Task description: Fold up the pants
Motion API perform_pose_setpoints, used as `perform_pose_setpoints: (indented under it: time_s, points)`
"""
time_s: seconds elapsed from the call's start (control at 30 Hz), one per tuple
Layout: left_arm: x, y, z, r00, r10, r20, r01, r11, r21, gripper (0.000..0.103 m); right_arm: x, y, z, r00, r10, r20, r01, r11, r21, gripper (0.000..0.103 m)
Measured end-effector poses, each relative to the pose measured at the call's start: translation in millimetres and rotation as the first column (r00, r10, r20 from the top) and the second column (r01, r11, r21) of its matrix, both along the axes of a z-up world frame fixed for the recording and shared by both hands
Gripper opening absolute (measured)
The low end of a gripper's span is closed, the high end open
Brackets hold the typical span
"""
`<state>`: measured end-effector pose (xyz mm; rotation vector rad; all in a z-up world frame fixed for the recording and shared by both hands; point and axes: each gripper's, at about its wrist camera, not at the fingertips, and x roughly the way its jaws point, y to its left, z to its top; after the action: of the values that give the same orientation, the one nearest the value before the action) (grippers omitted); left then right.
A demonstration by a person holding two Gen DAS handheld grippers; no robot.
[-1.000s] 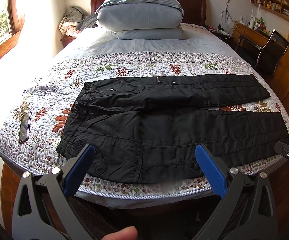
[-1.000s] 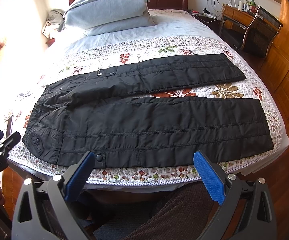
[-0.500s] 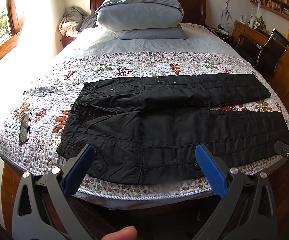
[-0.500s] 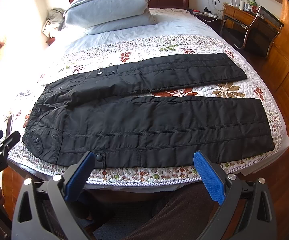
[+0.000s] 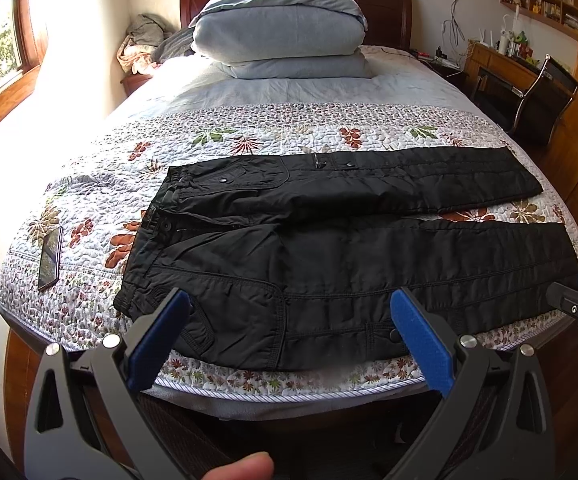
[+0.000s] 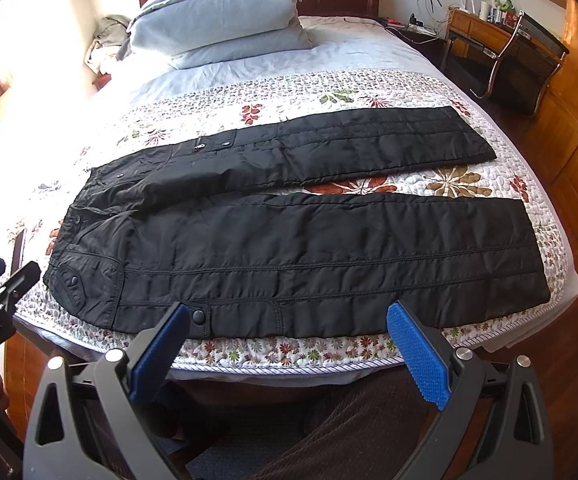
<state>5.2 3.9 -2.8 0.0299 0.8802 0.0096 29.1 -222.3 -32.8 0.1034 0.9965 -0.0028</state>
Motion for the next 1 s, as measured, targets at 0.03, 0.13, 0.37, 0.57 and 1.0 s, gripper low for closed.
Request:
perform_pose_setpoints:
  time_s: [0.03, 0.13, 0.37, 0.57, 1.0]
  points:
    - [0, 0, 0, 1.000, 0.000, 0.000, 0.000, 1.000, 0.001, 0.100, 1, 0, 0, 1.000, 0.000, -0.001, 0.000, 1.000, 0.000, 0.100]
    - [2, 0, -1, 1.000, 0.001, -0.002, -0.001, 1.000, 0.005, 0.100, 3, 1, -2, 1.000, 0.001, -0.005, -0.001, 1.000, -0.001, 0.100]
    - [4, 0, -2, 1.000, 0.000, -0.002, 0.000, 1.000, 0.010, 0.101, 5, 0, -6, 1.000, -0.001, -0.015, 0.001, 1.000, 0.001, 0.100]
    - [8, -2, -6, 1.000, -0.003, -0.005, 0.003, 1.000, 0.016, 0.100, 8, -1, -11, 1.000, 0.002, -0.022, -0.002, 1.000, 0.005, 0.100]
    - [52, 30, -36, 0.989, -0.099, -0.113, 0.061, 0.950, -0.305, 0.100, 29, -7, -28, 1.000, 0.023, -0.017, -0.023, 1.000, -0.004, 0.100]
